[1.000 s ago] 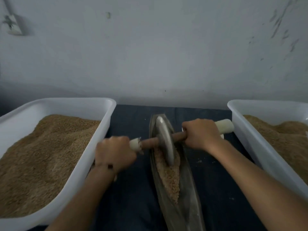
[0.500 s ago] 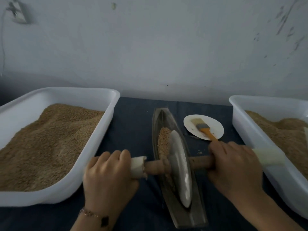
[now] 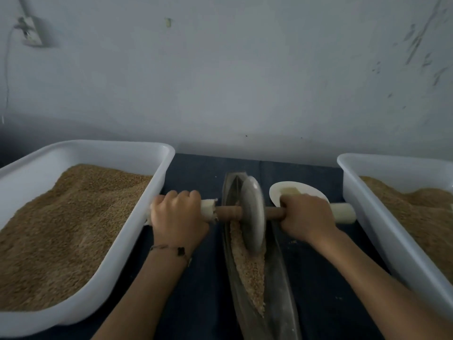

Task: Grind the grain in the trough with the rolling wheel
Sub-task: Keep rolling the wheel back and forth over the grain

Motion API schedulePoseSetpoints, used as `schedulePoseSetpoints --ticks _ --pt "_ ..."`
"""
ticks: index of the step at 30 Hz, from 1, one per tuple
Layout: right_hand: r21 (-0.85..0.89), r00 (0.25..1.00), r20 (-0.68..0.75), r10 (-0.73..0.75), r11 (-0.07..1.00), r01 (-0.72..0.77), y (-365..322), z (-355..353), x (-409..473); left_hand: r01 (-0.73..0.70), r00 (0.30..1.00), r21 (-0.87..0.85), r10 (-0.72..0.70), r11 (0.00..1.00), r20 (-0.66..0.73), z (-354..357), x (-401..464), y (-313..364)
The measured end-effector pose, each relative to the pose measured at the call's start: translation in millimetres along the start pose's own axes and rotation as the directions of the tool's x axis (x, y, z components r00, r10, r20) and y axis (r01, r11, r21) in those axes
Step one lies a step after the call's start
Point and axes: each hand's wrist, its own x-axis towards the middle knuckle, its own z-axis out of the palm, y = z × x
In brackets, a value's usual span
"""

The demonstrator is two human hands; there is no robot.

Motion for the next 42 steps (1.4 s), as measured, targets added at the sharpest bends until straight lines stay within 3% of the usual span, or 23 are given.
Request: schedulePoseSetpoints --ticks 4,8,11,14,16,18,22,24,27,30,33,36,39,42 --pt "-0.02 0.992 -0.035 0.118 0.993 -0.118 -2.3 0.3 -73.1 -0.07 0.979 0.059 0.08 0.996 -0.187 -24.7 -43.8 8.8" --pt "0.0 0.957 0.253 0.145 0.989 -0.15 0.7 -23.7 -109.0 -0.099 0.955 0.082 0.118 0.992 -0.273 -39.7 -76.1 13.4" --pt "-0.106 0.983 0.167 0.079 0.992 -0.062 -4.4 -31.8 -106.6 -0.096 0.954 0.019 0.097 0.995 -0.284 -33.4 -81.4 6.9" --pt "-0.055 0.999 0.032 -0.013 0.998 0.014 -3.2 -25.1 -78.3 -0.077 0.982 -0.062 0.065 0.995 -0.178 -18.3 -66.3 -3.7" --pt "-0.025 0.998 0.031 -0.054 0.998 0.055 -0.4 -19.5 -47.7 -0.029 0.999 -0.097 0.031 0.995 0.017 -9.1 -45.6 -8.6" --pt "-0.042 0.996 0.006 -0.093 0.995 0.093 -0.1 -16.5 -14.5 0.051 0.988 -0.021 -0.047 0.999 0.148 2.0 -22.3 -13.1" --pt "-0.077 0.993 -0.009 -0.116 0.99 0.115 -0.2 -14.7 13.0 0.15 0.966 -0.044 -0.137 0.988 0.217 10.1 3.6 -16.2" --pt "-0.032 0.996 -0.055 -0.068 0.997 0.066 -1.7 -11.8 -3.6 0.088 0.988 -0.014 -0.086 0.996 0.127 3.9 -3.6 -11.1" --pt "-0.087 0.964 -0.261 -0.053 0.996 0.031 -5.6 -5.4 -56.2 -0.023 0.998 -0.027 0.021 0.999 -0.052 -6.7 -38.7 -4.9" --pt "-0.053 0.834 -0.534 -0.14 0.99 0.132 -0.9 2.4 -107.7 -0.035 0.955 0.065 0.052 0.997 -0.293 -15.5 -84.1 -1.4" --pt "-0.062 0.766 -0.616 -0.183 0.981 0.185 5.9 4.1 -124.0 -0.001 0.912 0.107 0.045 0.994 -0.407 -15.1 -96.8 -2.2" --pt "-0.043 0.827 -0.533 -0.177 0.982 0.183 3.1 1.5 -100.7 -0.086 0.956 0.064 0.1 0.994 -0.275 -9.7 -79.1 -6.7" --pt "-0.135 0.953 -0.286 -0.104 0.989 0.068 -1.8 -9.3 -49.6 -0.066 0.997 -0.002 0.066 0.998 0.027 -4.1 -36.7 -12.3" --pt "-0.129 0.995 0.07 -0.072 0.988 0.081 -3.0 -23.1 6.0 0.099 0.918 0.011 -0.096 0.995 0.384 1.9 12.4 -18.8"
